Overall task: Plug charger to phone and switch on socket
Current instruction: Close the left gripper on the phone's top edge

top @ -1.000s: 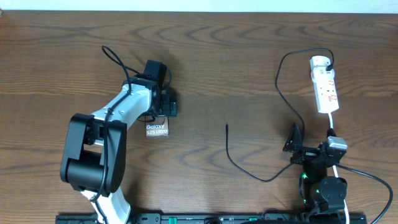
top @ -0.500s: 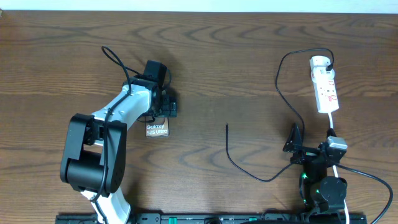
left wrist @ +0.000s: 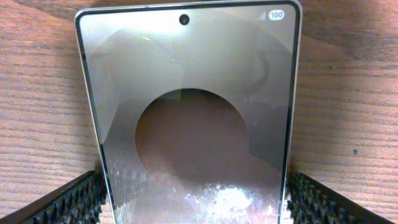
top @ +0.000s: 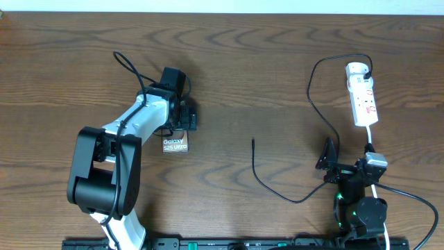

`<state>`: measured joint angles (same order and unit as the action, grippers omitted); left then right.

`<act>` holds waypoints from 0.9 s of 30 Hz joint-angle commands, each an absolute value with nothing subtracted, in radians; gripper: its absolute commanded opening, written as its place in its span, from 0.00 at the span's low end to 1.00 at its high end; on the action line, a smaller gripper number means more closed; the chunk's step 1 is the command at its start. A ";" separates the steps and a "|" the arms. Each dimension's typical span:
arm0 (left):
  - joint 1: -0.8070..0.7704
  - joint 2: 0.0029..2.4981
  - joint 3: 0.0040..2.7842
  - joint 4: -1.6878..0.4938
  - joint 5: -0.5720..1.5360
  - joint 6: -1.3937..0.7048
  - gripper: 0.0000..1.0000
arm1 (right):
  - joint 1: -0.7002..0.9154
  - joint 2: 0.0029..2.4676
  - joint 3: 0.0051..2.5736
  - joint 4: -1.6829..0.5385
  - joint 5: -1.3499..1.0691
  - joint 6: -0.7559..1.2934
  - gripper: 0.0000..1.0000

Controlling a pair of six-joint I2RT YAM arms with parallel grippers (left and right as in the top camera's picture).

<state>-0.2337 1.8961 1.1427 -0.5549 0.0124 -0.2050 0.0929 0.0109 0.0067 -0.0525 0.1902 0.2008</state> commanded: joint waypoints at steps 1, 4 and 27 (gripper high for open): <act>-0.231 1.902 1.119 -0.559 -0.012 -0.196 0.90 | 0.086 0.007 0.006 -0.056 0.188 0.193 0.99; -0.231 1.902 1.119 -0.559 -0.012 -0.196 0.88 | 0.086 0.007 0.006 -0.056 0.188 0.193 0.99; -0.231 1.902 1.119 -0.558 -0.012 -0.196 0.69 | 0.086 0.007 0.006 -0.056 0.188 0.193 0.99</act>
<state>-0.2337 1.8961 1.1427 -0.5537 0.0120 -0.2050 0.0929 0.0109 0.0067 -0.0521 0.1902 0.2008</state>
